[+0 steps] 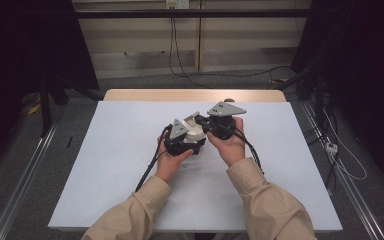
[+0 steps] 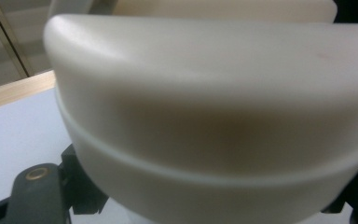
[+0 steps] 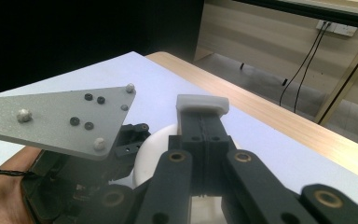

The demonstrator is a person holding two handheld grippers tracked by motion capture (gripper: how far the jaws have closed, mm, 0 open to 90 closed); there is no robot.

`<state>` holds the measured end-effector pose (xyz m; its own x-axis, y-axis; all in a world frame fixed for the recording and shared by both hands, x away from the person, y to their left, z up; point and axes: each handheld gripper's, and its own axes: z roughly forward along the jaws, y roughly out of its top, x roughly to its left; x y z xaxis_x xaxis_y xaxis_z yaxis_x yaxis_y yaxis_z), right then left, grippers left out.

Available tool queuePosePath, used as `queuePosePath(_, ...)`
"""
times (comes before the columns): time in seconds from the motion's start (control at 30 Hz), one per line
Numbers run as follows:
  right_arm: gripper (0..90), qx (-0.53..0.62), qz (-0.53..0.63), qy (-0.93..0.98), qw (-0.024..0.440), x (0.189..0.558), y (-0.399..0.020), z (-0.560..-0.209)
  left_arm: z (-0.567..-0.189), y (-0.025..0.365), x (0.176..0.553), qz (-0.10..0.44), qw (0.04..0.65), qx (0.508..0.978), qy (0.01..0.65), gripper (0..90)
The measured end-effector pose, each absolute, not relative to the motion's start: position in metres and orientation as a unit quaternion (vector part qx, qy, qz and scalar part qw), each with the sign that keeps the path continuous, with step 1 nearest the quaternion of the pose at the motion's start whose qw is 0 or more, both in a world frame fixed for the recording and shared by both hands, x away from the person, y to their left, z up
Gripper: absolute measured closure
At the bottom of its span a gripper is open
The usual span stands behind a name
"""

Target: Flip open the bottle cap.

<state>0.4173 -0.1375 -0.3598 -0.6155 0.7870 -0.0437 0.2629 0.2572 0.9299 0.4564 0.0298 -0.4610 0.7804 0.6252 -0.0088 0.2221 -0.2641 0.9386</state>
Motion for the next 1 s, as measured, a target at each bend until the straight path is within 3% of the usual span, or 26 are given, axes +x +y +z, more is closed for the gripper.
queuePosePath(1.0, 90.0, 0.350, 0.493, 0.748, 0.273, 0.430, -0.125, -0.357, -0.461, 0.029, 0.457, 0.187, 0.540, 0.773, 0.277, 18.6)
